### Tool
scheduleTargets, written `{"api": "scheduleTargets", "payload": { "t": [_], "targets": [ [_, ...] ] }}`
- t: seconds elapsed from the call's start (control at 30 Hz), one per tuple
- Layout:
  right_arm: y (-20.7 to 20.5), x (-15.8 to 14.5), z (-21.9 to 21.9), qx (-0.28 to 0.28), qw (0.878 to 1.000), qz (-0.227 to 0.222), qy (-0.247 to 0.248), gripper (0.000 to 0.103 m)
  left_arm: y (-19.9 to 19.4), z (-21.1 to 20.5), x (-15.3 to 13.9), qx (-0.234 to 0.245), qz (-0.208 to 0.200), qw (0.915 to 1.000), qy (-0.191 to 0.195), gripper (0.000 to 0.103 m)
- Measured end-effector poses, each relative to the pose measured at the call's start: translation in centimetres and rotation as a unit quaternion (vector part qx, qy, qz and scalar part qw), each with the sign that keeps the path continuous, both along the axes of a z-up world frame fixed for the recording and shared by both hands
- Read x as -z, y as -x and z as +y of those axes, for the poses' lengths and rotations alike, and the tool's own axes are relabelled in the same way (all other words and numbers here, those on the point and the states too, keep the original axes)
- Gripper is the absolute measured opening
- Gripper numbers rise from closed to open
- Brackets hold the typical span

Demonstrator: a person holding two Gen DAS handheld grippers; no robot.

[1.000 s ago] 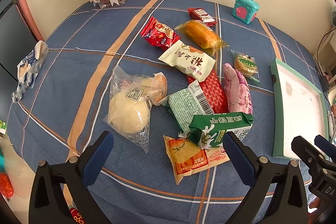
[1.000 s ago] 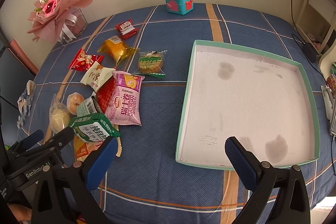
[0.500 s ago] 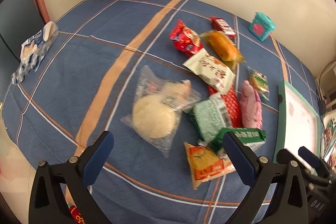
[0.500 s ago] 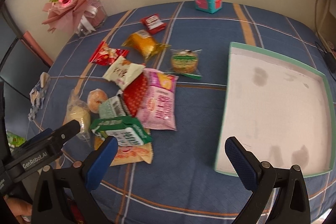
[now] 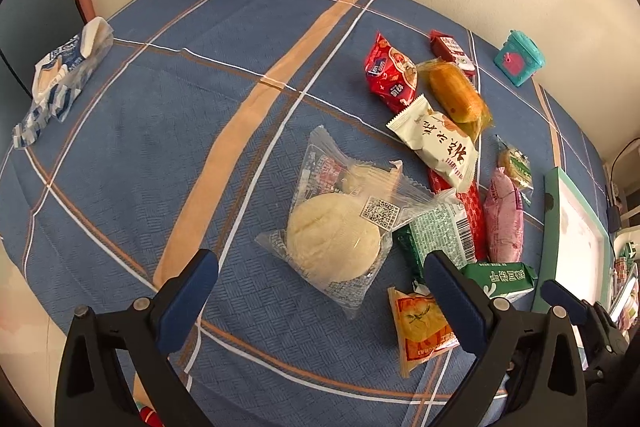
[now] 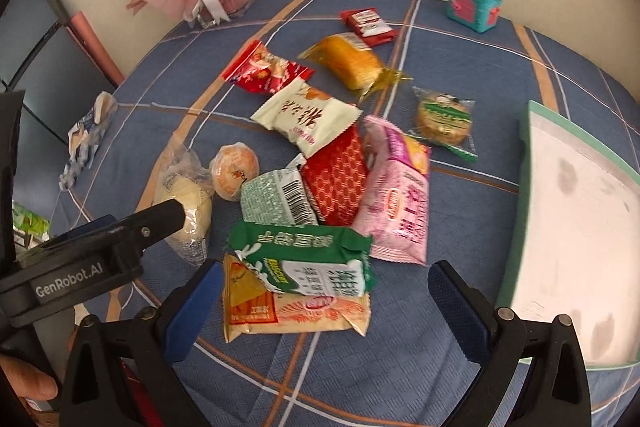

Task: Organize snacks
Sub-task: 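Grasp the clear bun bag with left tool while right grasps green biscuit pack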

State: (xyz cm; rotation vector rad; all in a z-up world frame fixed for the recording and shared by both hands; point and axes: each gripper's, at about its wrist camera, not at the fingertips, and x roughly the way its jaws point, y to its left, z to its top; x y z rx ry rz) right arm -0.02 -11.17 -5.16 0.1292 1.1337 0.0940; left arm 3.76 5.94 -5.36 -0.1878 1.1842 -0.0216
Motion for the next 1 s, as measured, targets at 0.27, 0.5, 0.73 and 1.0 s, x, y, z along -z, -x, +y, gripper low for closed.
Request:
{"api": "scheduleTargets", "payload": {
  "t": [0.27,0.5,0.73,1.0],
  "targets": [
    [-0.6,0.9,0.5,-0.002,1.0,0.006,0.009,0.09,-0.9,-0.2,0.8,0.007,0.009,0.9999,0.007,0.098],
    [-0.9,1.3,0.6,-0.003,1.0,0.013,0.013,0.068,-1.7,-1.1,1.6,0.021,0.016,0.9997,0.005,0.087],
    [-0.8,1.3,0.7,-0.004,1.0,0.012,0.017,0.064,-2.0,-1.4,1.8,0.022,0.013,0.9997,0.0,0.063],
    [-0.6,1.1,0.6,0.002,1.0,0.01,0.02,0.063,-1.3,-0.8,1.3,0.016,0.005,0.9998,0.009,0.054]
  ]
}}
